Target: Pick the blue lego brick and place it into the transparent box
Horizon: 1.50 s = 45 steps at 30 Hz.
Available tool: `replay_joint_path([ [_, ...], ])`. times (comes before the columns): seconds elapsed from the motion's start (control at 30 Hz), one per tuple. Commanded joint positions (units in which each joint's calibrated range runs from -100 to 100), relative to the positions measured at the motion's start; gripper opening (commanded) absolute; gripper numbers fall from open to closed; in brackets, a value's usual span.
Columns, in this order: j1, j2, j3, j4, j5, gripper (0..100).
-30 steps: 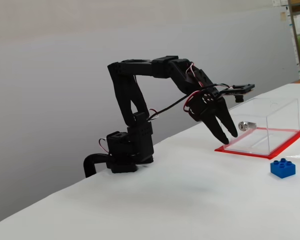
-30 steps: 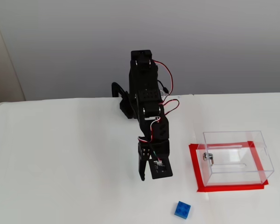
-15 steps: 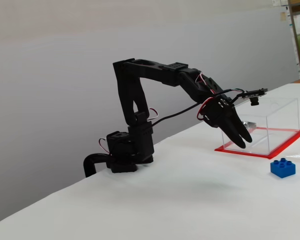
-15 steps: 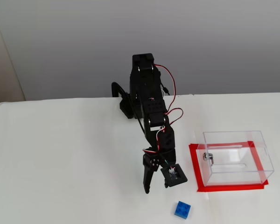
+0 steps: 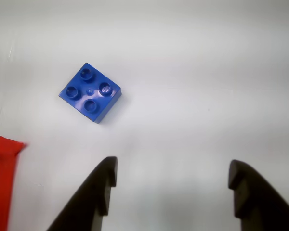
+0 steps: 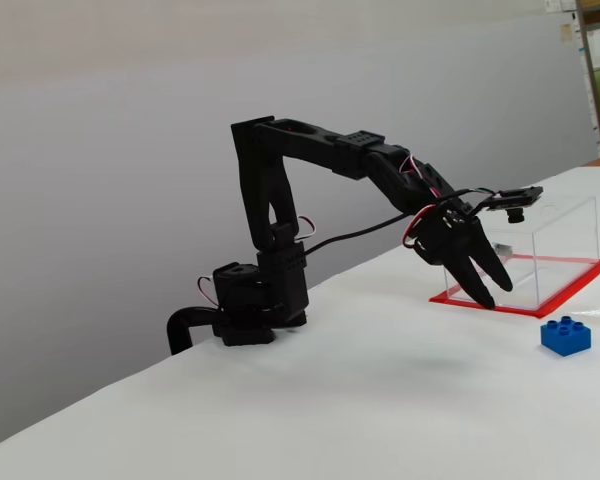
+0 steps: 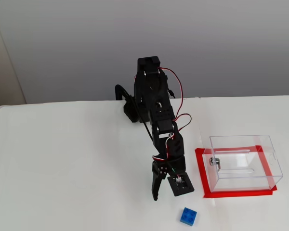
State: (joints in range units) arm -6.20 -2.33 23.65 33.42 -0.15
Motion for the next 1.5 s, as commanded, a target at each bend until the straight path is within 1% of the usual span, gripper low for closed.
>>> replay_joint_path([
  [0.0,0.1,-0.6,-2.5,1.6,-8.3,26],
  [0.1,-0.6,-0.6,-3.6,1.8,-15.1,26],
  [0.17,-1.1,-0.3,-4.6,1.6,-18.4,26],
  [0.33,-1.8,0.4,-8.1,1.4,-24.3,26],
  [0.47,-2.0,0.5,-8.4,1.2,-27.1,26],
  [0.63,-1.9,3.8,-11.0,1.6,-28.5,26],
  [0.9,-2.3,10.9,-19.9,2.0,-28.6,26],
  [1.27,-6.2,17.5,-26.0,2.0,-30.2,26],
  [1.47,-6.4,21.6,-29.7,2.0,-31.4,26],
])
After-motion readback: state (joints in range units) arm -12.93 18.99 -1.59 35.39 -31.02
